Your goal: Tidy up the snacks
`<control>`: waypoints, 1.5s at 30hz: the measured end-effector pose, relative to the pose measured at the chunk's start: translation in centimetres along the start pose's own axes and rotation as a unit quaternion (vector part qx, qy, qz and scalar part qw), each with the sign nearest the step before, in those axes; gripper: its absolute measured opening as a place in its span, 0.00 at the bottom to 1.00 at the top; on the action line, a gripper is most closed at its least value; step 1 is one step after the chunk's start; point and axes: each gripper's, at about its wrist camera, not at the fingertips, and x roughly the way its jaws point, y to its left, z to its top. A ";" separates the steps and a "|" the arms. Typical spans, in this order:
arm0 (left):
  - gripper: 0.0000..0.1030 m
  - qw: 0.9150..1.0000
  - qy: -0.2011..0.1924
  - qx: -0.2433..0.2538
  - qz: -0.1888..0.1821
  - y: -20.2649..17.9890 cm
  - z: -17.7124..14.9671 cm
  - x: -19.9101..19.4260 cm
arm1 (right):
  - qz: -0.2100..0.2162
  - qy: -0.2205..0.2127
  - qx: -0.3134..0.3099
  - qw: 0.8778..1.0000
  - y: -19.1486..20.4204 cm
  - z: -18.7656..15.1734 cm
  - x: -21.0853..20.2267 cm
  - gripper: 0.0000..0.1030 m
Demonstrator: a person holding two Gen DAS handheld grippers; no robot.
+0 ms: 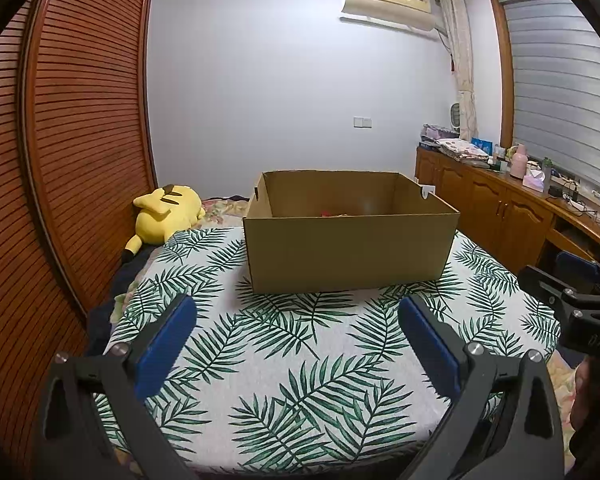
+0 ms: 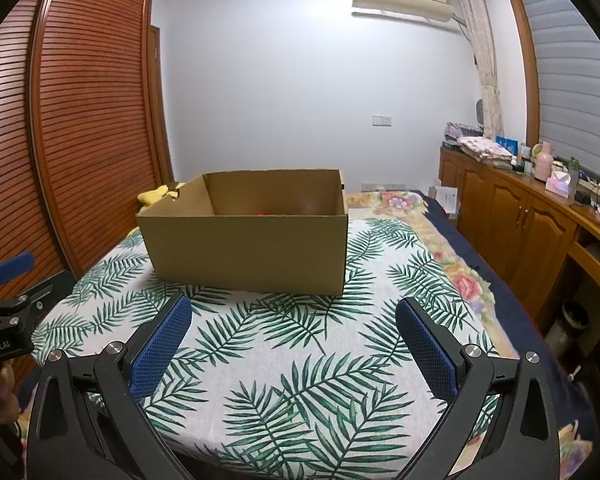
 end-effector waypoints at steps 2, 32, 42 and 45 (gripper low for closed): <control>0.99 1.000 -0.001 0.000 0.000 0.0 0.0 -0.1 | -0.001 -0.001 0.001 1.000 0.0 0.1 0.0 1.00; 0.99 1.000 -0.007 -0.001 0.001 0.0 0.3 -1.0 | 0.001 -0.002 0.001 1.000 0.1 0.2 -0.1 1.00; 0.99 1.000 -0.008 -0.001 0.002 -0.2 0.3 -1.3 | 0.000 -0.002 0.001 1.000 0.1 0.2 -0.1 1.00; 0.99 1.000 -0.008 -0.001 0.002 -0.2 0.3 -1.3 | 0.000 -0.002 0.000 1.000 0.1 0.2 -0.1 1.00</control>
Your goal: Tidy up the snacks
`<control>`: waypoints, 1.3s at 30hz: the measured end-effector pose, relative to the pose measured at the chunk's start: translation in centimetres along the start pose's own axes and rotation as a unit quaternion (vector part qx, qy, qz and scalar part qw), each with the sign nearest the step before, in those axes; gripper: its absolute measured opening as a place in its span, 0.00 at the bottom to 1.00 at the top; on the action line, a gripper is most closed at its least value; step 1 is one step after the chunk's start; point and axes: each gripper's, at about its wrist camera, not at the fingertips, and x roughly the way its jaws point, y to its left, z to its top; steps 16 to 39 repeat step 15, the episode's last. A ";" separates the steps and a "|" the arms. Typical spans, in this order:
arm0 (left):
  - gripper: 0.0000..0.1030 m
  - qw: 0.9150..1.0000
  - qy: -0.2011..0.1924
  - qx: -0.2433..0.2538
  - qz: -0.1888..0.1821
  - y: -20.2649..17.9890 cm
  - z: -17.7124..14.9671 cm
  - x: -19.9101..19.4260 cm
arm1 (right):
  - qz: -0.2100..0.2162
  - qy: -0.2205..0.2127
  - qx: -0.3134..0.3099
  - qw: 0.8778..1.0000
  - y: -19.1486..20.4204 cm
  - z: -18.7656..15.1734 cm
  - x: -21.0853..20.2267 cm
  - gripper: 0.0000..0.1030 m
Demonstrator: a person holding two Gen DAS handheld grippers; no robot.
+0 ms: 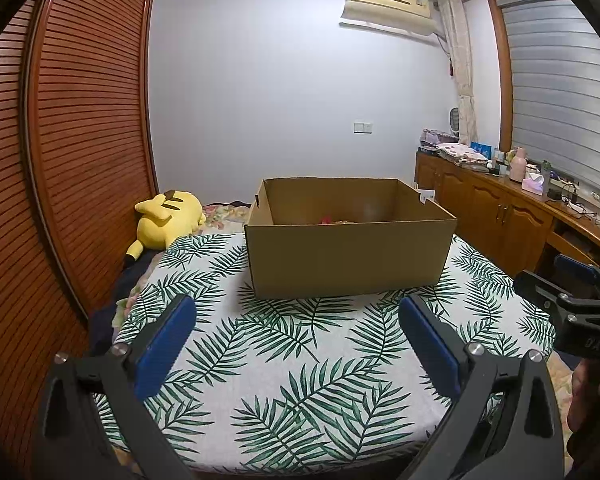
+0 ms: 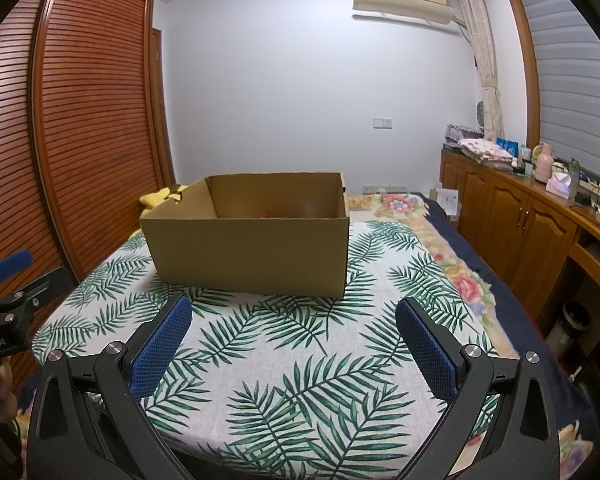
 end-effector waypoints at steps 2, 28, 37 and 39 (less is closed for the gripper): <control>0.99 1.000 0.000 0.000 0.000 0.0 0.0 0.0 | 0.001 0.000 0.000 1.000 0.0 0.0 0.0 1.00; 0.99 1.000 0.001 0.000 0.000 -0.1 -0.1 -0.1 | 0.000 0.000 0.000 1.000 0.1 0.0 0.0 1.00; 0.99 1.000 0.001 0.000 0.000 -0.1 -0.1 -0.1 | 0.000 0.000 0.000 1.000 0.1 0.0 0.0 1.00; 0.99 1.000 0.001 0.000 0.000 -0.1 -0.1 -0.1 | 0.000 0.000 0.000 1.000 0.1 0.0 0.0 1.00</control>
